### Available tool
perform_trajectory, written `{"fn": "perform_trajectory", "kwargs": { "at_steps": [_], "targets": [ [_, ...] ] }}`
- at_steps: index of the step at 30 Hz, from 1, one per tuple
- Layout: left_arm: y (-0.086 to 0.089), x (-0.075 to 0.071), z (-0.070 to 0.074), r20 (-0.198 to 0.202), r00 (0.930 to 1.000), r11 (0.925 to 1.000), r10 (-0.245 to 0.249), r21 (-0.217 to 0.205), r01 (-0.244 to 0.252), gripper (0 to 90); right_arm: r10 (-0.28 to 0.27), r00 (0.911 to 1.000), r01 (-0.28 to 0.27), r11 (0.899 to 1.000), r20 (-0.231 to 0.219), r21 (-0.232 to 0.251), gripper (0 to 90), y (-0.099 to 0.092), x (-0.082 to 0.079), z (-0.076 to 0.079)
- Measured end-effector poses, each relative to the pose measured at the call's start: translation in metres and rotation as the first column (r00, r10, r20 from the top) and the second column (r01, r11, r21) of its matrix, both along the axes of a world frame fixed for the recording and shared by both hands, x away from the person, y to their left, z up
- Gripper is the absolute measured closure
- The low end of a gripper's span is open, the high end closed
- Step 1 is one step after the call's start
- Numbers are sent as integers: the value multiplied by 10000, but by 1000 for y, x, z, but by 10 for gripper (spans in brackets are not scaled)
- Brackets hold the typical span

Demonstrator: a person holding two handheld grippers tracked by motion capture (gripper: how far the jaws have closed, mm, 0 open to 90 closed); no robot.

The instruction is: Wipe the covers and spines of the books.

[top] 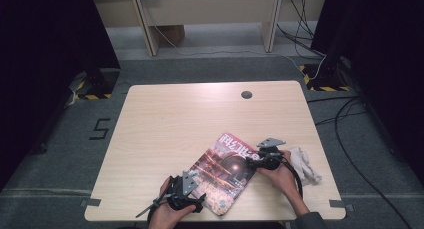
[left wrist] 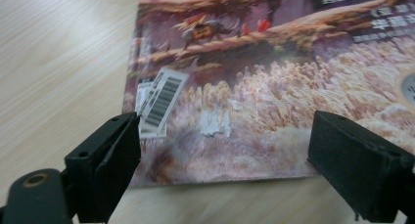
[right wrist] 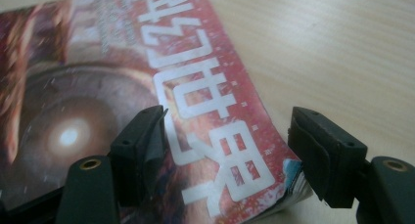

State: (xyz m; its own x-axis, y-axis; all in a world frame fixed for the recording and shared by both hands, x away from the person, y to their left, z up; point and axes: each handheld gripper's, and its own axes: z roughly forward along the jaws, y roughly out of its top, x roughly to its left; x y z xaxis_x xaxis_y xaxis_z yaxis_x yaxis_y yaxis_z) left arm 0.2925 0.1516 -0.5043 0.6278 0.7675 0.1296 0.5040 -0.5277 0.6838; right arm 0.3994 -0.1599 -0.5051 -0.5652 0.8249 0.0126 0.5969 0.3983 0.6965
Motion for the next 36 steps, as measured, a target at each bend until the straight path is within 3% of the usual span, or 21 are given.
{"fn": "perform_trajectory", "kwargs": {
  "at_steps": [3,7,14,26,32,36],
  "targets": [
    [13,6,-1,-151,9989,9989,434,-195,-437,106,303,9989,-305,9995,-359,-52,310,-3,-13,2],
    [22,9,0,60,9967,9967,813,20,-813,116,594,9967,-603,9981,-557,-131,307,-4,-31,4],
    [25,13,0,575,9917,9922,1148,429,-1174,146,855,9929,-872,9960,-830,-170,286,-5,-60,5],
    [27,38,-1,613,9857,9864,1571,395,-1597,136,1399,9856,-1422,9897,-953,-176,263,-6,-110,5],
    [27,47,-1,626,9840,9854,1667,237,-1684,145,1542,9832,-1533,9880,-981,164,269,-7,-123,5],
    [32,47,-1,230,9862,9860,1638,-340,-1630,175,1592,9824,-1562,9870,-979,373,297,-11,-122,4]
  ]
}}
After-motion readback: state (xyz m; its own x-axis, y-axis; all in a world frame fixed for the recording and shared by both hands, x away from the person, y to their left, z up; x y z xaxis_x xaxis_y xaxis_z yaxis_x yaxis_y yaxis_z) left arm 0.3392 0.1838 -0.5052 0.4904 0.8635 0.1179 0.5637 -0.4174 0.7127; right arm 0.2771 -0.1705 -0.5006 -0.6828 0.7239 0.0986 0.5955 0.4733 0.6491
